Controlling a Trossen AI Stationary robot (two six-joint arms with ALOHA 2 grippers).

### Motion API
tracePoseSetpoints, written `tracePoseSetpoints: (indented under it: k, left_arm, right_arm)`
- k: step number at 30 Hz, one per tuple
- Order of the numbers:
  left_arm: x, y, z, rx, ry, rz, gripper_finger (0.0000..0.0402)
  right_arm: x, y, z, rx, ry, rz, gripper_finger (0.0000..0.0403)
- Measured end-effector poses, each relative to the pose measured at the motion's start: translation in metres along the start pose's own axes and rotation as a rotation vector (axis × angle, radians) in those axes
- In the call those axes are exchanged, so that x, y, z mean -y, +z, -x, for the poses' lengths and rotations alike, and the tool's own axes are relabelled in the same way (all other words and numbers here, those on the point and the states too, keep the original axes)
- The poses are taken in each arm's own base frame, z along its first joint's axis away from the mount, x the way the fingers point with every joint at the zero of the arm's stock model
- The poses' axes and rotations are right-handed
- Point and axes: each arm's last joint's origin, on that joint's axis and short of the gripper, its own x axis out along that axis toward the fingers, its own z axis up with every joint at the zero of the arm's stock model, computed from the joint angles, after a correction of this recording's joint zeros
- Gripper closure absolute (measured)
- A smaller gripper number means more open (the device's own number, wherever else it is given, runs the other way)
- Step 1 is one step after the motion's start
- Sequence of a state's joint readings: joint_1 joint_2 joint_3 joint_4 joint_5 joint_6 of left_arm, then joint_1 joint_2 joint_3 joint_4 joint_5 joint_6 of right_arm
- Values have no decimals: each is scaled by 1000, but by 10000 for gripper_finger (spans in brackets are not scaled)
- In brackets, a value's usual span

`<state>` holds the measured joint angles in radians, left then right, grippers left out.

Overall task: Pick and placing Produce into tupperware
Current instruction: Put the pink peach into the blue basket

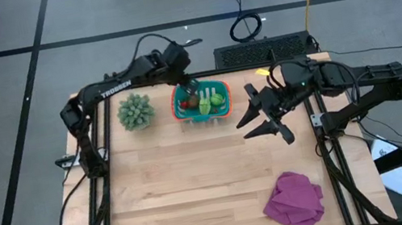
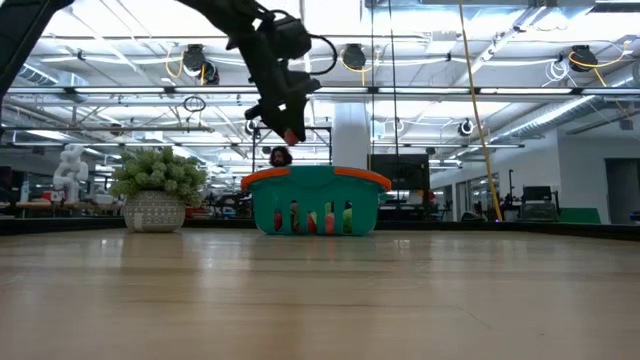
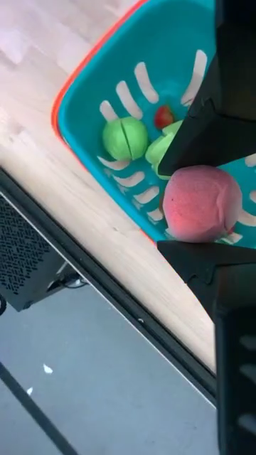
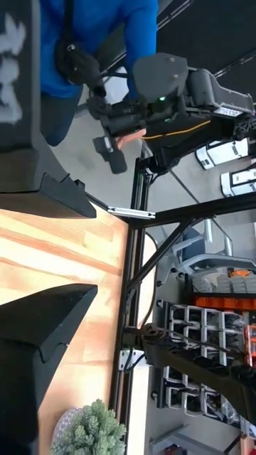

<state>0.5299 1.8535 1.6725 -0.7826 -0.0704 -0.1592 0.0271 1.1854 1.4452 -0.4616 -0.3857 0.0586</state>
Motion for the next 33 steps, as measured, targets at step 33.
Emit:
tracePoseSetpoints:
  k: [33]
  left_arm:
    - [12,-18,-92,-156,-133,-6,241]
  right_arm:
    - [6,0,2,4,-25,4,252]
